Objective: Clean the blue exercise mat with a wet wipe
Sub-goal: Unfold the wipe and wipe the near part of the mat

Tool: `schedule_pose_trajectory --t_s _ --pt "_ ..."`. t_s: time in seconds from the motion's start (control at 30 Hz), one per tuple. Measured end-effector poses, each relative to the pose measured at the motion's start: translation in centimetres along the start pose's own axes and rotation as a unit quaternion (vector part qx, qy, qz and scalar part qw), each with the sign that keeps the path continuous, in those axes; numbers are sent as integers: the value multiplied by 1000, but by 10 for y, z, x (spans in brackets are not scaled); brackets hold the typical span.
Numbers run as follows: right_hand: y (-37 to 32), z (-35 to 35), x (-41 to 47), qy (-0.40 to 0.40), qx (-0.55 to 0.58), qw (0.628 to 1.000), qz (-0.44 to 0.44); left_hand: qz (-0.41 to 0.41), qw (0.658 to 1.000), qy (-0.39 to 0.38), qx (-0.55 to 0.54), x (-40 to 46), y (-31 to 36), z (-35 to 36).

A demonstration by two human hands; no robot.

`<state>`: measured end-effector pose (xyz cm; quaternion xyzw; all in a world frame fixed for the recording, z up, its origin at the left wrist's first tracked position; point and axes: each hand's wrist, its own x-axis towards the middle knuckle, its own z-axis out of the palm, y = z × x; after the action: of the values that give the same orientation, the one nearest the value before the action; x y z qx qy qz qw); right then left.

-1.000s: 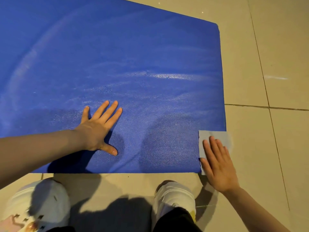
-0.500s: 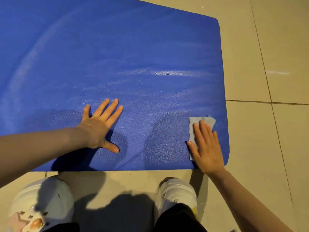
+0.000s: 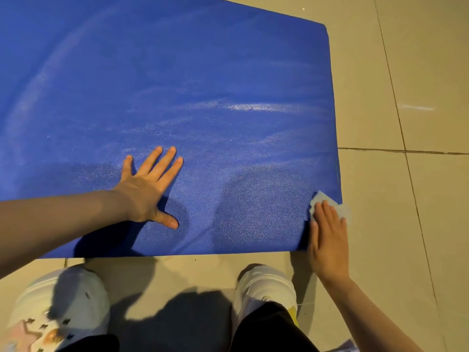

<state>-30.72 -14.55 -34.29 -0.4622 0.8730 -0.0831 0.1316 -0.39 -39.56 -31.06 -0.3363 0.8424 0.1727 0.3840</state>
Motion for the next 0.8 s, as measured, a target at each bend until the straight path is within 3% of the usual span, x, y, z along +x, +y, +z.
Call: schedule_pose_trajectory --t_s 0.1,0.2,0.33,0.4,0.43,0.5,0.63,0.7,0.8 --pt "-40 4 27 -27 14 999 -37 -5 1000 -3 -2 1 0 0" --pt "-75 10 47 -91 1 983 -160 -9 1000 -3 2 0 1 -1" --pt "-130 27 53 -137 -12 909 -392 -8 1000 -4 -3 -1 1 -3" --pt "-151 35 58 -172 -35 874 -454 -8 1000 -7 -3 0 1 -2" --pt "-153 38 65 -181 -44 871 -455 -9 1000 -9 -2 1 0 -2" --pt "-140 40 82 -131 -43 905 -402 -8 1000 -10 0 0 0 -3" --pt "-56 23 115 -36 -40 985 -163 -5 1000 -11 9 -1 0 -2" --pt "-23 13 118 -32 -54 992 -107 -4 1000 -6 14 0 0 0" --pt "-24 16 100 -36 -77 990 -116 2 1000 -4 8 -1 -2 0"
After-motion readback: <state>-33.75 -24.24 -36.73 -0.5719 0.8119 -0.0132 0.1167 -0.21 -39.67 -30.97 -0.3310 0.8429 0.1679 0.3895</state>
